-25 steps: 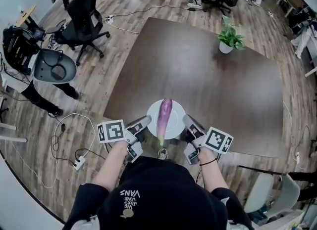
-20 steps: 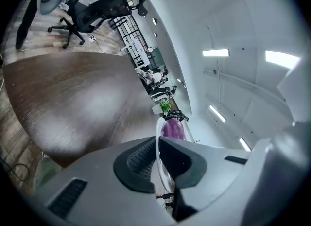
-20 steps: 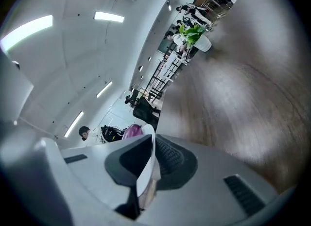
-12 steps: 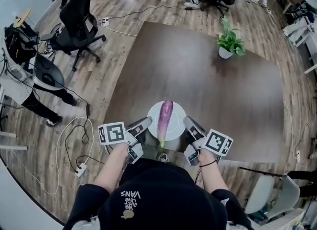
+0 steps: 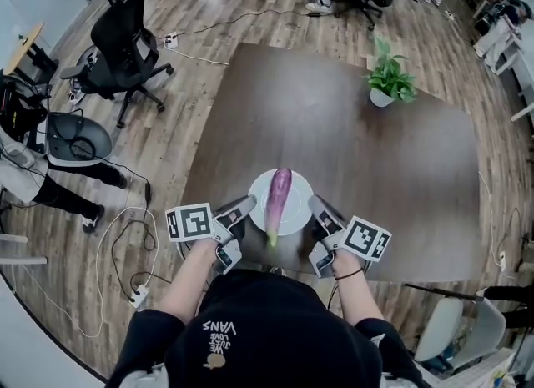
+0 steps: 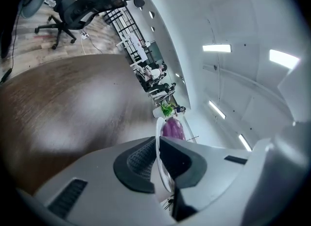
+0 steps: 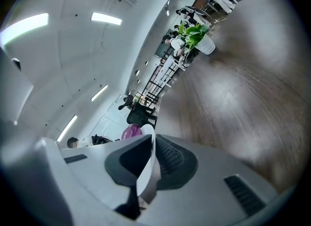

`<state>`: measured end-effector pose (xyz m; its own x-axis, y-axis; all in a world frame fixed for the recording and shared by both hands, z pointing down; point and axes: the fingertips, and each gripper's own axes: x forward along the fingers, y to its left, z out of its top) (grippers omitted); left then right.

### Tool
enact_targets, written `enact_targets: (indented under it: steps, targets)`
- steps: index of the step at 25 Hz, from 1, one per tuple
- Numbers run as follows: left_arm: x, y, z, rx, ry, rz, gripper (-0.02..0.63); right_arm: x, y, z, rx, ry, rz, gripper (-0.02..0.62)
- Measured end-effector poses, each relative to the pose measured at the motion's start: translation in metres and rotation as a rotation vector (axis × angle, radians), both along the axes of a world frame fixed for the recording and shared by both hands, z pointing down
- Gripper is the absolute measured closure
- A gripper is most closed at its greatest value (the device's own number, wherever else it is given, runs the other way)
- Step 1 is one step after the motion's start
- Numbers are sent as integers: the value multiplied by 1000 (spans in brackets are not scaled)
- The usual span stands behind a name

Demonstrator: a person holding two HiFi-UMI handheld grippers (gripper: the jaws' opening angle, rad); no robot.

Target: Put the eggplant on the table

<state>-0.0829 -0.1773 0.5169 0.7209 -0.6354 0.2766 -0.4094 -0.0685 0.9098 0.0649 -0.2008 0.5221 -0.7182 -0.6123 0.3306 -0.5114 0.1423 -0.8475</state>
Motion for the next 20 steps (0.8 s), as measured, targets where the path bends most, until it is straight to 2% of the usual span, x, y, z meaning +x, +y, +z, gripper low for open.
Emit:
enact_targets:
  steps: [4, 20]
  targets:
    - [-1, -20, 6, -5, -5, 16, 581, -5, -19, 2, 17, -11, 0, 565]
    - [-6, -85, 48, -59, -32, 80, 581, -10, -77, 44, -39, 41, 41, 565]
